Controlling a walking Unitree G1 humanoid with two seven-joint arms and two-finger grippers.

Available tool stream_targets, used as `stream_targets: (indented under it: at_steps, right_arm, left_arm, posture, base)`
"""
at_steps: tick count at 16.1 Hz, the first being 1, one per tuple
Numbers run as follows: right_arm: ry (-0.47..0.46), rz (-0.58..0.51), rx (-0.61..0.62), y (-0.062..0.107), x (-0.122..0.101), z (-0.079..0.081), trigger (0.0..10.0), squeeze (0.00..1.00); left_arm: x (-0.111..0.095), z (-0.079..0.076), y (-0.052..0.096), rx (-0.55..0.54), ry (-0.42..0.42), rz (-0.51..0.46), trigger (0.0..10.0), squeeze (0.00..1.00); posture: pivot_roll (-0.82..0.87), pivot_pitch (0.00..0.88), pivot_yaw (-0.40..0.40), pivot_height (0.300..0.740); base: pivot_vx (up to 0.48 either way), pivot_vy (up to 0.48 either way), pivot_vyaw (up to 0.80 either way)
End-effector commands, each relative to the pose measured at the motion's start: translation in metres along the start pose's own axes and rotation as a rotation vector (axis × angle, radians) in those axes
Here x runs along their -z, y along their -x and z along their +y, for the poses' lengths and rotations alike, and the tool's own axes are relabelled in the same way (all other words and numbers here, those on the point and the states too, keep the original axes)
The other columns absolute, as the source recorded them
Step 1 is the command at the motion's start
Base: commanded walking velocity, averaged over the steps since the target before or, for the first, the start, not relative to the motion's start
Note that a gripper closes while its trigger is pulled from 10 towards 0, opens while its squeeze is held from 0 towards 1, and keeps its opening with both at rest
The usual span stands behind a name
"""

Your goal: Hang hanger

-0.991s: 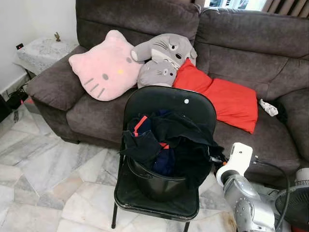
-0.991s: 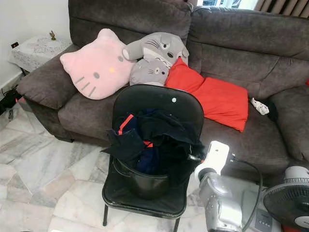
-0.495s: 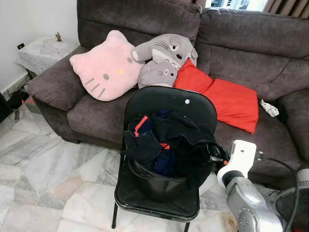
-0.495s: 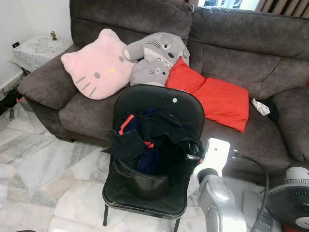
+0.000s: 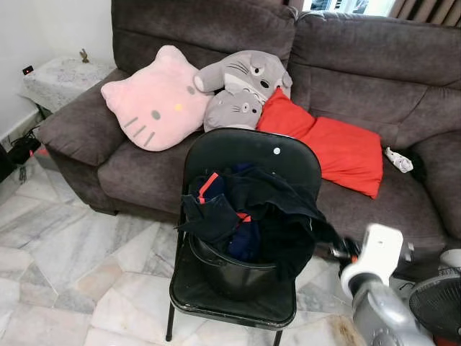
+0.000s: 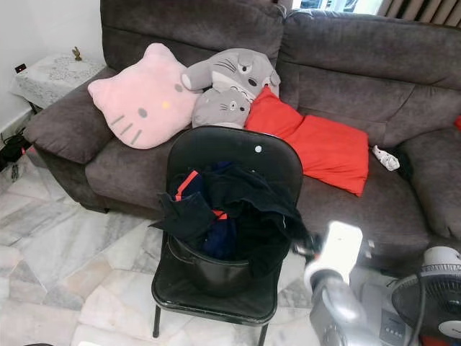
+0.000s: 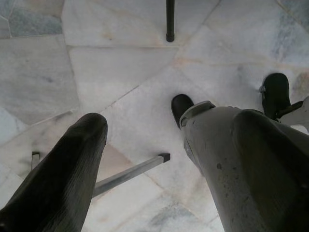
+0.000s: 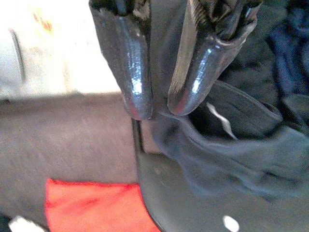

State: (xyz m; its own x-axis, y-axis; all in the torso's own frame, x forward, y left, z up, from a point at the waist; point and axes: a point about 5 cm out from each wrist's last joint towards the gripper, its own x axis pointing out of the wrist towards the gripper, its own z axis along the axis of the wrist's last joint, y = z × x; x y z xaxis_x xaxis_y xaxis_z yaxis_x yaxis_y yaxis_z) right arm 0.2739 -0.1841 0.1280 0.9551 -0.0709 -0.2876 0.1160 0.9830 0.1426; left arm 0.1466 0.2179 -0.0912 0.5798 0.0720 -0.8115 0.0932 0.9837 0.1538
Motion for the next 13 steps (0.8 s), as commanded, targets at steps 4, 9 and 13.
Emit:
stream_targets:
  at_steps: [4,9,13]
  right_arm:
    - [0.115,-0.23,-0.169,-0.011,-0.059,0.028,10.0,1.0]
    - [0.395,-0.129,-0.331,-0.023,-0.062,0.032,10.0,0.0]
    - [0.616,-0.011,-0.433,-0.02,-0.048,0.02,10.0,0.0]
  left_arm:
    - [0.015,-0.006,0.003,0.026,-0.013,0.067,10.0,0.0]
    - [0.017,-0.006,0.004,0.026,-0.009,0.073,10.0,0.0]
    - [0.02,-0.007,0.005,0.032,-0.012,0.077,10.0,0.0]
  posture:
    - [-0.13,0.116,-0.058,0.74]
    - [-0.12,0.103,-0.064,0.74]
    - [-0.13,0.099,-0.065,0.74]
  base:
    - [0.0,0.0,0.0]
    - [0.0,0.0,0.0]
    - [0.0,0.0,0.0]
